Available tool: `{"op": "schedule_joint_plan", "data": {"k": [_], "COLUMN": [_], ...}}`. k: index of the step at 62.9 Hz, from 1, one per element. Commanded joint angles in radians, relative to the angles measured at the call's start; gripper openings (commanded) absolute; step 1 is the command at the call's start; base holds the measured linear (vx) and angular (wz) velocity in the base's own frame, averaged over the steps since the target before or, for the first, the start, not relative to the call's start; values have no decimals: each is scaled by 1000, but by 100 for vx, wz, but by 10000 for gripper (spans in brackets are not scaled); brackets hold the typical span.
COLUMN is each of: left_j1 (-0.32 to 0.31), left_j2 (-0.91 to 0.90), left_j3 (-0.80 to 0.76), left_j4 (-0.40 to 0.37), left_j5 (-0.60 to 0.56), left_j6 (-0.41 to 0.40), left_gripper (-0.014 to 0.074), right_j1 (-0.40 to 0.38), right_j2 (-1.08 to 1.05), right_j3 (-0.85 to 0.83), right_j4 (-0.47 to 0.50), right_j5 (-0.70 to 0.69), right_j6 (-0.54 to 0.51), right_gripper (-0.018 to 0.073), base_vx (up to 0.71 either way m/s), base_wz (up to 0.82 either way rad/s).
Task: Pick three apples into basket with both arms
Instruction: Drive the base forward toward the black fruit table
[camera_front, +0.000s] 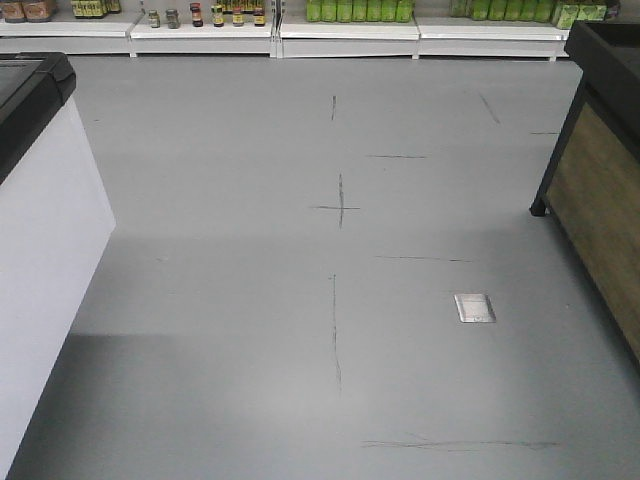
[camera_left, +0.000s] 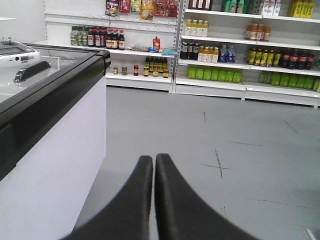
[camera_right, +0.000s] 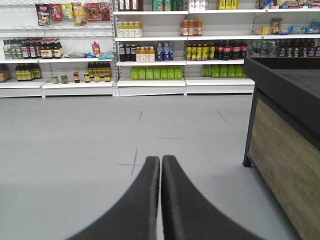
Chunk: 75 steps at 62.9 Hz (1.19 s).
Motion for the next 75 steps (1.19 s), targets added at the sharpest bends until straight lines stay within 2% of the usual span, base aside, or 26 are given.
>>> {"op": "schedule_joint_plan", "data": {"k": [1, 43, 75], "left_j1": [-1, -1, -1], "left_j2": [-16, -16, -16], "left_j3": [9, 9, 9], "left_j4": [-7, -7, -7], "left_j5": [-81, -81, -81], "left_j6": [-5, -5, -5], "left_gripper": [-6, -6, -6], "right_j1": [-3, -3, -3], "right_j2": [-12, -12, -12], "right_j3": [14, 14, 14], "right_j4": [-7, -7, -7], "right_j5": [-77, -77, -77], "right_j6": [-3, -3, -3], "right_gripper": [-4, -4, -4], "base_vx": [12, 14, 17], "base_wz": [0, 11, -5]}}
